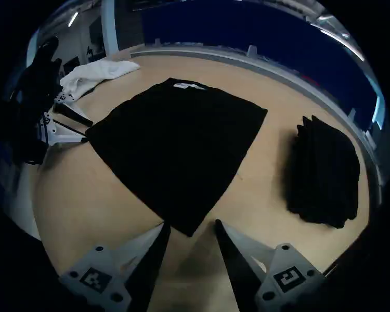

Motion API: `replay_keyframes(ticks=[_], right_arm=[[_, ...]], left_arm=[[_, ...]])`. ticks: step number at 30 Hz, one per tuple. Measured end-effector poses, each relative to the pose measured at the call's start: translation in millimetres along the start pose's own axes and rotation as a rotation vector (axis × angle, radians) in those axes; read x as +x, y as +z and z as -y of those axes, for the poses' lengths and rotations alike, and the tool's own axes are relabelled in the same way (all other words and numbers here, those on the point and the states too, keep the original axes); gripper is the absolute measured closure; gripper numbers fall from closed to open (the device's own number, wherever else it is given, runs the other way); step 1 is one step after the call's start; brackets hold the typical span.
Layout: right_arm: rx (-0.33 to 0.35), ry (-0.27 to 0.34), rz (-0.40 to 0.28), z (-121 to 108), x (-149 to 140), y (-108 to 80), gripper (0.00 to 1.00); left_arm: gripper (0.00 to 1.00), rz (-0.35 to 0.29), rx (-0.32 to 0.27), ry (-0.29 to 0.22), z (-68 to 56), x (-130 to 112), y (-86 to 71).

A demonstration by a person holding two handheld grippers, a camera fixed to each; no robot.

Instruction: Fold towel

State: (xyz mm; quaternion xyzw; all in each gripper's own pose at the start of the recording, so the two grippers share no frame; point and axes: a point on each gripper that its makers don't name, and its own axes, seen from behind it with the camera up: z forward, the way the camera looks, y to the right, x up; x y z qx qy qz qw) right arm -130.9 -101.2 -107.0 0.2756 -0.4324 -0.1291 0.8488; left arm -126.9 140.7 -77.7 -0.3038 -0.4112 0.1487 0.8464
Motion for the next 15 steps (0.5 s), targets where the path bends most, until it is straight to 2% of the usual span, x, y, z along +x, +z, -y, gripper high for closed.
replay_keyframes(ticks=[1, 5, 15], right_arm=[[0.000, 0.003, 0.001, -0.3, -0.3, 0.2, 0.40], [0.007, 0.016, 0.001, 2.0, -0.1, 0.0, 0.64], [-0.013, 0.002, -0.006, 4.1, -1.0, -0.6, 0.67]], left_arm=[[0.51, 0.002, 0.003, -0.003, 0.4, -0.1, -0.1], [0.59, 0.009, 0.011, -0.012, 1.5, -0.6, -0.4], [0.62, 0.011, 0.021, -0.020, 0.4, -1.5, -0.8]])
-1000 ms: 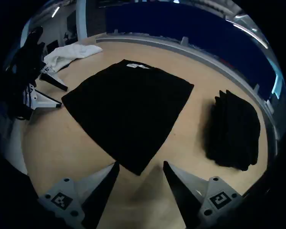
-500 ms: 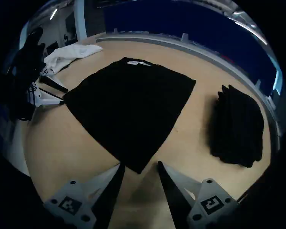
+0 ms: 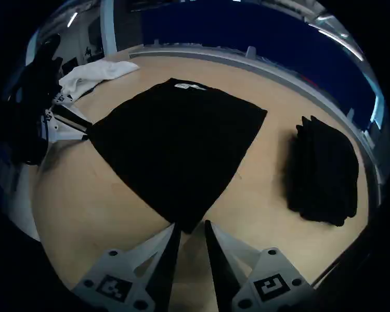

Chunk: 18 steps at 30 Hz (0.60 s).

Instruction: Fold towel

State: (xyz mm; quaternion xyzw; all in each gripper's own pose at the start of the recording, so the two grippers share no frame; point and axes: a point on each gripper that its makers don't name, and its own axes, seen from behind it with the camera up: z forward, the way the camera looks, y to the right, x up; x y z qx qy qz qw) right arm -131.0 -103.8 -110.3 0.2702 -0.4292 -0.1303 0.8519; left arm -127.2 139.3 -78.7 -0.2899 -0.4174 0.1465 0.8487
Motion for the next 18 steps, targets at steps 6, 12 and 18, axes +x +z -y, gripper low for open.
replay_keyframes(ticks=[6, 12, 18], right_arm=[[0.000, 0.000, 0.005, 0.7, 0.2, -0.2, 0.78], [0.005, 0.016, 0.020, -0.1, -0.1, 0.6, 0.83], [-0.012, 0.019, 0.025, -5.7, 2.4, 0.9, 0.84]], left_arm=[[0.66, 0.006, 0.002, -0.008, -0.9, 0.3, 0.8], [0.71, 0.010, 0.010, -0.023, -0.6, -0.3, 0.6], [0.77, 0.016, 0.004, -0.033, -5.6, -2.5, -0.9]])
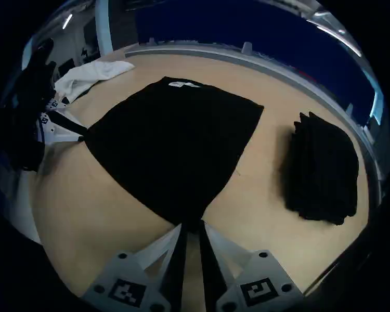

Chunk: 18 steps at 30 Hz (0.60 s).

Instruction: Fold towel

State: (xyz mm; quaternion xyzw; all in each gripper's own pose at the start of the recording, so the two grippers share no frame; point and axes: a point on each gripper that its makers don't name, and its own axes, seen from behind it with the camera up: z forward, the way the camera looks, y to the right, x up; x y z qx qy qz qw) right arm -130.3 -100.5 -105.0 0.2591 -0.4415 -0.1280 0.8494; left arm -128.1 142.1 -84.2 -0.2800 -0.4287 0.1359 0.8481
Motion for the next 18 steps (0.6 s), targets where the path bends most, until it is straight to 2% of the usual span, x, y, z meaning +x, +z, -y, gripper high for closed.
replay_keyframes(ticks=[3, 9, 18], right_arm=[[-0.003, -0.007, 0.003, -0.9, 0.4, 0.1, 0.84], [0.011, 0.000, 0.005, -0.3, 1.5, 0.2, 0.85], [0.005, 0.006, -0.001, -3.2, 4.8, -3.4, 0.86]], left_arm=[[0.79, -0.001, -0.005, -0.011, -3.1, 0.0, -0.9], [0.93, -0.018, 0.000, -0.019, -3.1, 5.0, -2.6], [0.97, -0.018, 0.002, -0.008, -3.2, 8.5, -3.4]])
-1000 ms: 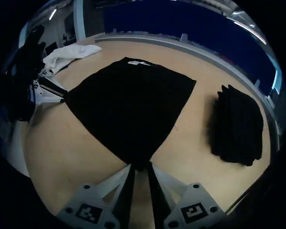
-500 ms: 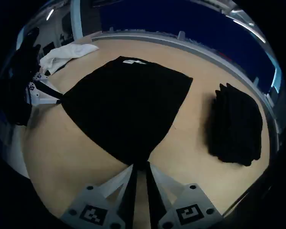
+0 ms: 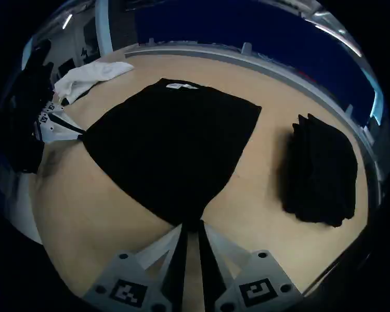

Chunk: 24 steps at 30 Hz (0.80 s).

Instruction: Fold towel

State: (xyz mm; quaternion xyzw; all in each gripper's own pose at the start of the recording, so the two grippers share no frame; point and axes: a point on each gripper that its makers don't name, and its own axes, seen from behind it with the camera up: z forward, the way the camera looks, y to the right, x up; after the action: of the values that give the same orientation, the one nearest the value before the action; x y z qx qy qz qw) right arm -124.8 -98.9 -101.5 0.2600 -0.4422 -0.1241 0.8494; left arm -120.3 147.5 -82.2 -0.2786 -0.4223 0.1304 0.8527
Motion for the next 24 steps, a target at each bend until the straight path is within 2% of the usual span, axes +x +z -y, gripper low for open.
replay_keyframes(ticks=[12, 17, 24], right_arm=[[0.006, 0.007, -0.002, -1.4, 1.5, -1.9, 0.86], [0.009, 0.011, -0.005, -2.4, 4.6, -2.1, 0.86], [0.007, 0.009, -0.013, -5.4, 10.2, -6.3, 0.86]], left_arm=[[0.98, -0.009, -0.006, 0.005, -1.4, 1.0, 2.9], [0.98, -0.018, -0.029, 0.011, -7.1, 4.7, -1.6], [0.99, -0.021, -0.020, -0.009, -3.7, 7.5, -6.4]])
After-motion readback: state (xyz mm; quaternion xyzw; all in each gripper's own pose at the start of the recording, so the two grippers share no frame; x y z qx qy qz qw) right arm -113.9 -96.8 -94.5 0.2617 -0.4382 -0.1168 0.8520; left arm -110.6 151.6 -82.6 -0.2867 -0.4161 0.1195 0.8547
